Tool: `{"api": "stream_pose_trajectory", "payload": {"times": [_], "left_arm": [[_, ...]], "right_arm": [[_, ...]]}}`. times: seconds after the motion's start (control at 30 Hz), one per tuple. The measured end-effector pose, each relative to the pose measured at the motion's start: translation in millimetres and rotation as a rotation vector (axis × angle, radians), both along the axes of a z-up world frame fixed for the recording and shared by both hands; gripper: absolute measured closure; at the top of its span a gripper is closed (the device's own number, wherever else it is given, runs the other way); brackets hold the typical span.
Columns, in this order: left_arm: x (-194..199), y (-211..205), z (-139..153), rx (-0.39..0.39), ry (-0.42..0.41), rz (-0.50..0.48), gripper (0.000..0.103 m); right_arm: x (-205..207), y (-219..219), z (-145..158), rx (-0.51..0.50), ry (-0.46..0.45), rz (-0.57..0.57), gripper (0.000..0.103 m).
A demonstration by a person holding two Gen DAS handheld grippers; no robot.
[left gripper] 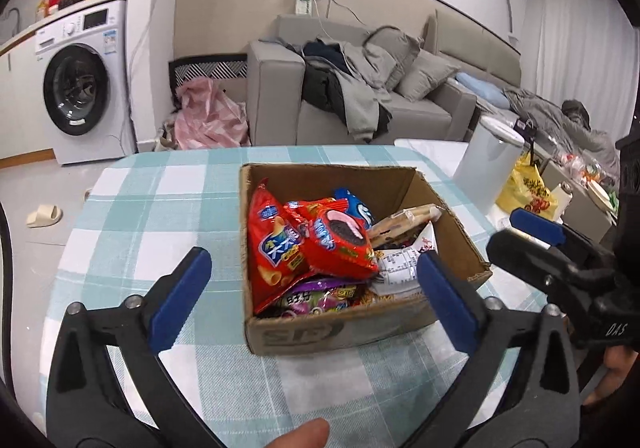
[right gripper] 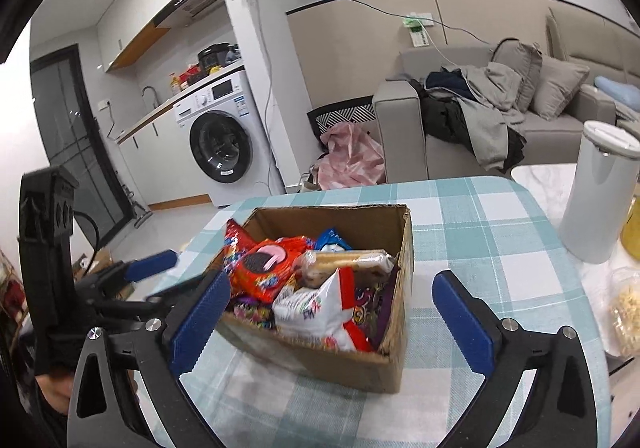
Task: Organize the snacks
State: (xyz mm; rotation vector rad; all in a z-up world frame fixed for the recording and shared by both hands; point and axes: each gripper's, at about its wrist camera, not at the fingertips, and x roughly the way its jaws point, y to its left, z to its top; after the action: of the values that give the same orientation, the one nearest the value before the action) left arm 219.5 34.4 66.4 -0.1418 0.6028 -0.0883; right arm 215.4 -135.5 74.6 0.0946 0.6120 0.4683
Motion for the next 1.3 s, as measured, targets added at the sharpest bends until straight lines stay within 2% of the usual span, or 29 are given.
{"api": "stream_pose_trajectory", "payload": {"times": [0.13, 0.33, 0.5, 0.87, 1.3], "left_arm": [[-24.2, 0.2, 1.0, 0.026, -0.031, 0.017, 0.001], [-62.2, -3.0, -5.2, 0.057, -0.101, 0.035, 0.001], [-76.6, -5.4, -15.5, 0.065, -0.136, 0.038, 0.001], [-76.1, -1.6, -43.5, 0.072, -0.157, 0.067, 0.001], [-72.8, -5.4, -57.6, 0.103, -0.194, 0.080, 0.001]], "right_arm": [[-15.8, 2.8, -0.7, -0.039, -0.039, 0.019, 0.000], [-38.9, -0.3, -11.8, -0.031, -0.079, 0.052, 0.000], [-50.8, -1.3, -25.3, -0.043, -0.107, 0.061, 0.000], [-66.8, -7.5, -45.0, -0.049, -0.191, 0.062, 0.000], [-64.4, -13.6, -53.1, -0.039, -0.206, 0.050, 0.000]]}}
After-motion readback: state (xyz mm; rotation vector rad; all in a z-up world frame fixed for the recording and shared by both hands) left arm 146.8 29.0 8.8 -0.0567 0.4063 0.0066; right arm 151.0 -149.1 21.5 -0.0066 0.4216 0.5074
